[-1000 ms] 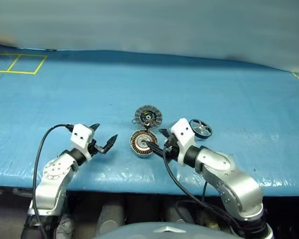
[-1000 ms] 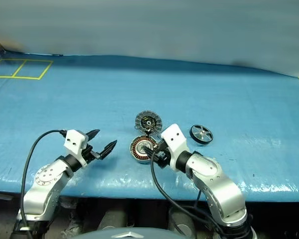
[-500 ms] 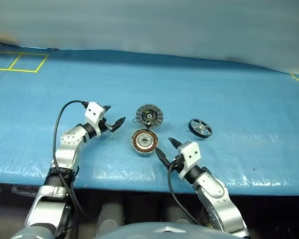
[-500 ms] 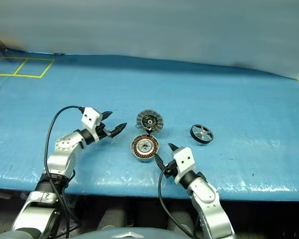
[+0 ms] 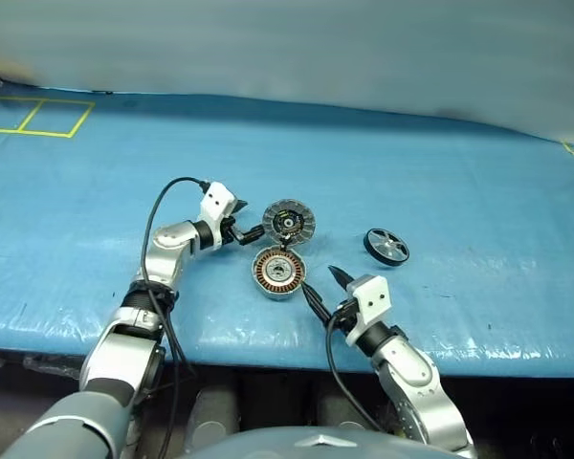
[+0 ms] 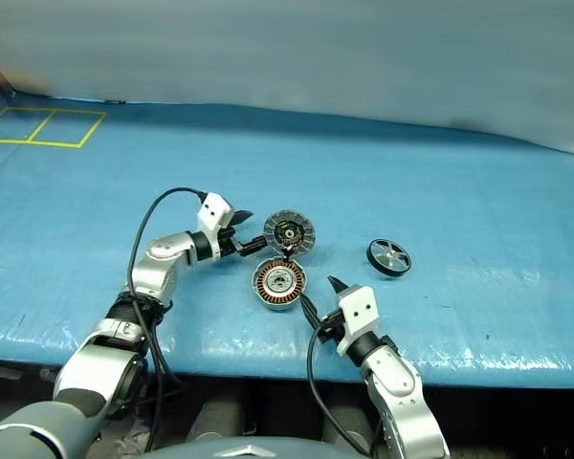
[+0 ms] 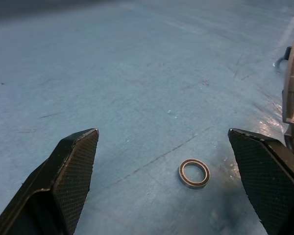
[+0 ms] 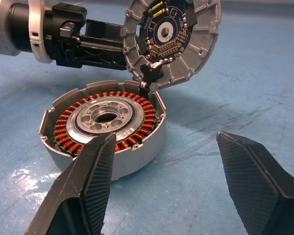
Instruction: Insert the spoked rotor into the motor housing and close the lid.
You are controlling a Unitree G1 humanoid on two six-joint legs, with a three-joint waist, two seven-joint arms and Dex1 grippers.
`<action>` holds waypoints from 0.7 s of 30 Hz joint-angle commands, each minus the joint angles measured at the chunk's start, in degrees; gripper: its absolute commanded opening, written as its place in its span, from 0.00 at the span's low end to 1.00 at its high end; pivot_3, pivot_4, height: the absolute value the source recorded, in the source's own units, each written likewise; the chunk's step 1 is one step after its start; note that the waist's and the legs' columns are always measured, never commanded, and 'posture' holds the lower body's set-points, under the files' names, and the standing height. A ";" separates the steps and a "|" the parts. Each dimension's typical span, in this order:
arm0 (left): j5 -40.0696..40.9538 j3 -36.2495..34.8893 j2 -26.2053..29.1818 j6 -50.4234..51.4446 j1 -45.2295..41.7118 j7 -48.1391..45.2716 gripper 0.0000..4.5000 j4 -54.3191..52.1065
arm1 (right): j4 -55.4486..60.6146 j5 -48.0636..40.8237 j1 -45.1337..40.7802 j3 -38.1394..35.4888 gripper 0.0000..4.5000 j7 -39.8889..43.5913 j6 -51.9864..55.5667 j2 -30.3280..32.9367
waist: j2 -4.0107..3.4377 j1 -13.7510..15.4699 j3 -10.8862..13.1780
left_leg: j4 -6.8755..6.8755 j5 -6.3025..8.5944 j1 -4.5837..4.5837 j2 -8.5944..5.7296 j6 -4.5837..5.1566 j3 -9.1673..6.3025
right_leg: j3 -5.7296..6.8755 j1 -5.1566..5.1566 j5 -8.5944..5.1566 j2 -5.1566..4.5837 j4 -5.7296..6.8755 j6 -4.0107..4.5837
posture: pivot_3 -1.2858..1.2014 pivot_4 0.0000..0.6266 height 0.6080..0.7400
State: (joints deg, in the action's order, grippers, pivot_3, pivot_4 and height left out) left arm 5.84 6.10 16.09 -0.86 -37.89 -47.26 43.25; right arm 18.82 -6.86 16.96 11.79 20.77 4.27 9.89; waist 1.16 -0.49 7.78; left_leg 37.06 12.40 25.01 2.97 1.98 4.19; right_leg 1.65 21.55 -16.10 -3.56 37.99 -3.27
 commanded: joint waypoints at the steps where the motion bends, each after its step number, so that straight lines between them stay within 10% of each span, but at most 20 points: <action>1: -2.86 1.08 -0.79 -3.31 -2.09 1.69 1.00 2.87 | 1.94 0.24 0.06 -0.12 0.77 -0.49 -1.47 0.00 | 0.00 -0.06 0.00 | 0.00 0.00 0.00 -0.01 0.00 0.00 | -0.01 0.00 0.00 0.03 0.00 0.00 | 0.52 0.24 1.00; 7: -5.56 1.54 -1.33 -3.78 -2.93 4.30 0.96 6.68 | 1.96 0.92 -0.36 -0.35 0.77 -1.40 -1.37 0.12 | 0.00 -0.01 0.00 | 0.03 -0.01 0.00 0.01 -0.01 0.01 | -0.04 0.02 0.00 0.04 0.04 0.00 | 0.52 0.24 1.00; 19: -9.06 1.99 0.10 -5.20 -0.11 6.72 0.15 8.01 | 1.94 2.46 -2.30 0.37 0.77 -2.17 -0.72 0.00 | 0.01 -0.12 -0.01 | 0.12 -0.01 -0.27 0.08 -0.02 0.07 | -0.11 -0.11 0.01 0.04 0.19 0.00 | 0.52 0.24 1.00; 21: -8.86 1.63 1.24 -4.78 1.17 6.00 0.14 6.73 | 1.97 2.63 -2.40 0.54 0.77 -2.09 -0.67 0.15 | 0.02 -0.20 -0.02 | 0.12 -0.01 -0.31 0.09 -0.02 0.09 | -0.13 -0.13 0.01 0.04 0.21 0.00 | 0.52 0.24 1.00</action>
State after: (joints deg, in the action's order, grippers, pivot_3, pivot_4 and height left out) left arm -2.05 7.40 15.68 -6.48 -38.53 -41.07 50.28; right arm 18.81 -4.47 14.73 12.00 18.78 4.13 9.93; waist 1.18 -0.70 7.76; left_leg 37.17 12.39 24.69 3.07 1.96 4.30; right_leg 1.50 21.42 -16.09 -3.52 38.20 -3.26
